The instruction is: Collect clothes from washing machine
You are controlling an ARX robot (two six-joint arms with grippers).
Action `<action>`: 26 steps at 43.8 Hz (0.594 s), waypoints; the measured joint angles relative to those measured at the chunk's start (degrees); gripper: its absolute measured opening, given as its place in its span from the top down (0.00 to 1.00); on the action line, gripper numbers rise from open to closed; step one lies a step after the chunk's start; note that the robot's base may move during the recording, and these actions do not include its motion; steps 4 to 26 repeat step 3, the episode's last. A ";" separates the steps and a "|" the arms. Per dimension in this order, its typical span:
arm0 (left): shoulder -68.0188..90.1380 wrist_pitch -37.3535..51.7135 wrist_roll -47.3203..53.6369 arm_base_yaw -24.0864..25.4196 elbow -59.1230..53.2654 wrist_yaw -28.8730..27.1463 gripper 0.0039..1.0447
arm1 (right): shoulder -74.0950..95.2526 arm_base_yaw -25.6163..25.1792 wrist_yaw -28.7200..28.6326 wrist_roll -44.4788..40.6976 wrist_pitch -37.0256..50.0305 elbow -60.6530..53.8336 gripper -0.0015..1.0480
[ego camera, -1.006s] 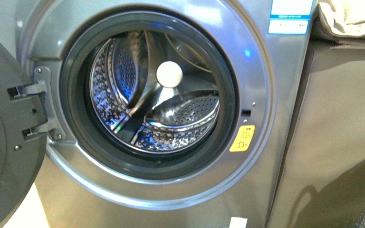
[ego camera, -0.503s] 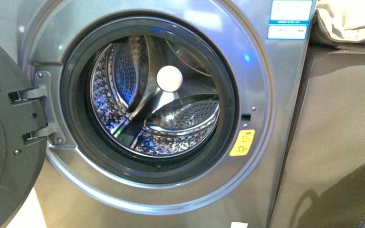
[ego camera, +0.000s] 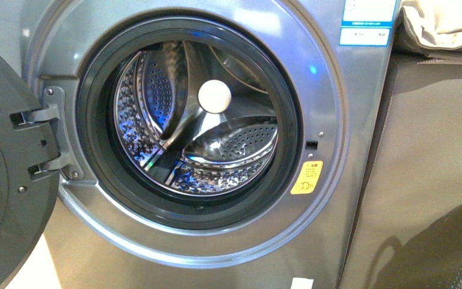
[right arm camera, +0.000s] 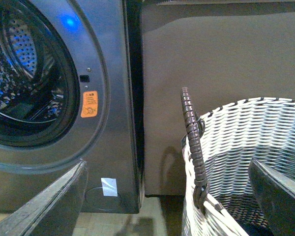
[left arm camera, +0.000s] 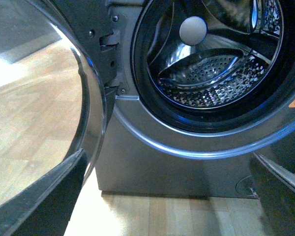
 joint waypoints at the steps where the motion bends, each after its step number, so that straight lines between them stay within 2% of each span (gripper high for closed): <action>1: 0.00 0.00 0.00 0.00 0.00 0.00 0.05 | 0.00 0.00 0.00 0.00 0.00 0.00 0.07; 26: 0.00 0.00 -0.02 0.00 0.00 0.00 0.06 | 0.00 0.00 0.00 -0.02 0.00 0.00 0.07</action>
